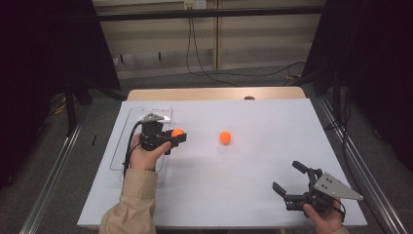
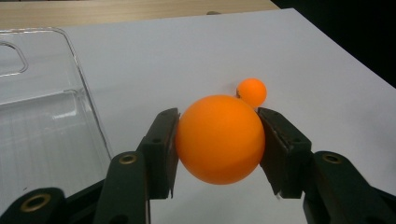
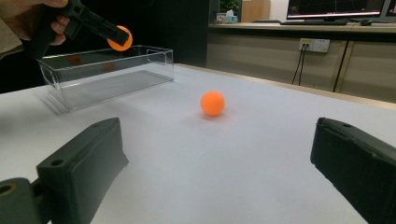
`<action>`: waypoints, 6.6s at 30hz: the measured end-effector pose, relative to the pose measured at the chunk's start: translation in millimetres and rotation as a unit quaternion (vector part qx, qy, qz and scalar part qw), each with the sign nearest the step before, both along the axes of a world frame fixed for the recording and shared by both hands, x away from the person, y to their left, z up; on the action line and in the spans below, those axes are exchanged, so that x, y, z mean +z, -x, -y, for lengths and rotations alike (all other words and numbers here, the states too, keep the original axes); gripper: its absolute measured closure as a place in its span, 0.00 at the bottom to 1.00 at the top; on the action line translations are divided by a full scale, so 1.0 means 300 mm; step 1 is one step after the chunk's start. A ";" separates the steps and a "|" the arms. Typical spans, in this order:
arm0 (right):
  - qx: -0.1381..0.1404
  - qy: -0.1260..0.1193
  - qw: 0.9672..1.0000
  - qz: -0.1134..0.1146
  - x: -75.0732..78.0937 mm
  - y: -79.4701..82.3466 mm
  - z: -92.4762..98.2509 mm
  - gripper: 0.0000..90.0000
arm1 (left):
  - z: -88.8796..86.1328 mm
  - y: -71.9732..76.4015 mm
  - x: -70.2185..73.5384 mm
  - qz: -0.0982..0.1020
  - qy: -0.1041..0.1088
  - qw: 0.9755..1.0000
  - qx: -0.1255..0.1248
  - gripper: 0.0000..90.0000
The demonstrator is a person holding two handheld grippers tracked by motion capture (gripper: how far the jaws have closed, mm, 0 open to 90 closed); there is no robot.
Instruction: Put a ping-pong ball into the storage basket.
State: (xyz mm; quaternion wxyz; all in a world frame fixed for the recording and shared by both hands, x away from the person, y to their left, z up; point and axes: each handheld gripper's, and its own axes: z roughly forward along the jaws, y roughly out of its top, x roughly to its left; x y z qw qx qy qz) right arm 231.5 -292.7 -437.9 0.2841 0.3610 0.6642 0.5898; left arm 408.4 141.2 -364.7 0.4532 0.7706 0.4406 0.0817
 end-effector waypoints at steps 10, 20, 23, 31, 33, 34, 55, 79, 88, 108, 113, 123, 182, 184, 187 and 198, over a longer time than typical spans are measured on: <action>0.000 0.000 1.000 0.000 0.000 0.000 0.000 0.02 | -0.014 -0.001 0.005 0.003 -0.001 1.000 0.003 0.57; 0.000 0.000 1.000 0.000 0.000 0.000 -0.001 0.02 | -0.027 0.000 0.011 0.006 0.000 1.000 0.008 0.57; 0.000 0.000 1.000 0.000 0.000 0.000 -0.001 0.02 | -0.026 0.003 0.016 0.008 0.000 1.000 0.009 0.57; 0.000 0.000 1.000 0.000 -0.001 0.000 -0.001 0.02 | -0.052 0.005 0.029 0.013 0.000 1.000 0.017 0.57; 0.000 0.000 1.000 -0.001 -0.001 0.000 -0.001 0.02 | -0.061 0.005 0.032 0.013 0.002 1.000 0.022 0.57; 0.000 -0.001 1.000 -0.001 -0.001 0.000 -0.001 0.02 | -0.067 0.005 0.032 0.015 0.002 1.000 0.022 0.57; 0.000 -0.001 1.000 -0.001 -0.001 -0.001 0.000 0.02 | -0.117 -0.006 0.022 0.014 0.005 0.999 0.042 0.56; 0.001 0.001 1.000 -0.001 -0.001 -0.001 -0.001 0.02 | -0.156 -0.017 0.005 0.019 -0.004 0.998 0.061 0.56; 0.001 0.000 1.000 -0.001 -0.001 -0.001 -0.001 0.02 | -0.172 -0.021 0.000 0.019 -0.006 0.998 0.066 0.56; 0.001 -0.001 1.000 -0.001 -0.001 -0.001 -0.003 0.02 | -0.211 -0.029 -0.021 0.018 -0.026 0.995 0.090 0.56; 0.001 -0.001 1.000 -0.001 -0.001 -0.001 -0.003 0.02 | -0.223 -0.031 -0.029 0.020 -0.031 0.995 0.097 0.56; 0.001 -0.001 1.000 -0.001 -0.001 -0.001 -0.003 0.02 | -0.232 -0.037 -0.047 0.025 -0.055 0.993 0.104 0.55; 0.000 0.001 1.000 -0.002 -0.002 -0.004 0.003 0.02 | 0.072 0.010 0.008 0.045 -0.049 0.998 0.005 0.14; 0.000 0.003 1.000 -0.001 -0.002 -0.004 0.004 0.02 | 0.085 0.011 0.004 0.044 -0.047 0.998 0.000 0.14; -0.003 0.003 1.000 -0.001 -0.002 -0.003 0.006 0.02 | 0.105 0.012 -0.002 0.044 -0.049 0.998 -0.009 0.14; -0.003 0.002 1.000 0.000 -0.001 -0.004 0.007 0.02 | 0.170 0.018 -0.025 0.041 -0.048 0.998 -0.026 0.11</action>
